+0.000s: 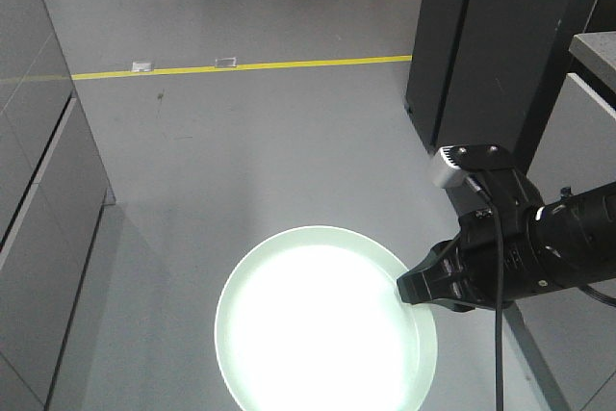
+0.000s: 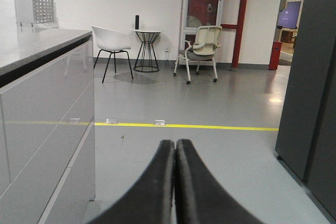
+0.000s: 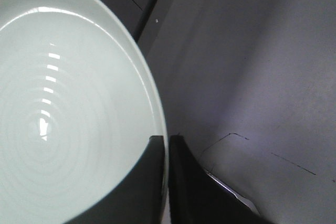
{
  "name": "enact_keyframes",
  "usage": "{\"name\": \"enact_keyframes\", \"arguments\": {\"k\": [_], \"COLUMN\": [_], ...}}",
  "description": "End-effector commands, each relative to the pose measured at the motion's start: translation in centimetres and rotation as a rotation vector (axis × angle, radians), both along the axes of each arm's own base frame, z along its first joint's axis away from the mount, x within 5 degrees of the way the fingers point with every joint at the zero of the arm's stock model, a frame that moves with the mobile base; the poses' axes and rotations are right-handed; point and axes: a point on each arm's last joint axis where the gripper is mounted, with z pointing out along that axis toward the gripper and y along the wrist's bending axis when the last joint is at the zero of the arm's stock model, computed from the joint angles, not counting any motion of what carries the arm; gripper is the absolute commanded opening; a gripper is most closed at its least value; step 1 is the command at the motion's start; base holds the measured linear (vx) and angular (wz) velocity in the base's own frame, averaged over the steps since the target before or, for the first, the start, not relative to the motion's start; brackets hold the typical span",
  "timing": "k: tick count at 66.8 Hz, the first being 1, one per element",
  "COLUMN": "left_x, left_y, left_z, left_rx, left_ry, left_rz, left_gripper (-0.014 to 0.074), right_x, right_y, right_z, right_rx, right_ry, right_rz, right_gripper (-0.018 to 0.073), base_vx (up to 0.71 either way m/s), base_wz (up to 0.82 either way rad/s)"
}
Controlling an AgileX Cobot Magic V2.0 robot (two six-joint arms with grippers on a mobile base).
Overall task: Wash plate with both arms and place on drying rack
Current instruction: 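Keep holding the plate while turning toward the sink counter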
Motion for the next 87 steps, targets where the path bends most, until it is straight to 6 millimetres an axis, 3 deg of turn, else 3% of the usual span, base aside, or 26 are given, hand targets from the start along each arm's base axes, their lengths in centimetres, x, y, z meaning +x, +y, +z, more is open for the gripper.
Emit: {"name": "enact_keyframes", "arguments": {"k": [1,87], "left_x": [-0.32,-0.32], "left_y": [-0.03,-0.03], "left_z": [1.67,1.67], "left_rx": [-0.004,-0.004], "left_ry": [-0.117,-0.117], "left_rz": [-0.006,-0.006], "left_gripper": [-0.0006,-0.0006], "right_x": [0.04,0.04], "right_y": [0.17,0.17], "right_z": [1.63,1.63], "right_rx": [0.05,0.05], "right_ry": [-0.06,-0.06], "right_rz": [-0.017,-0.017], "right_gripper": [-0.0001,-0.0001], "base_vx": [0.13,0.08], "base_wz": [-0.06,-0.21]}}
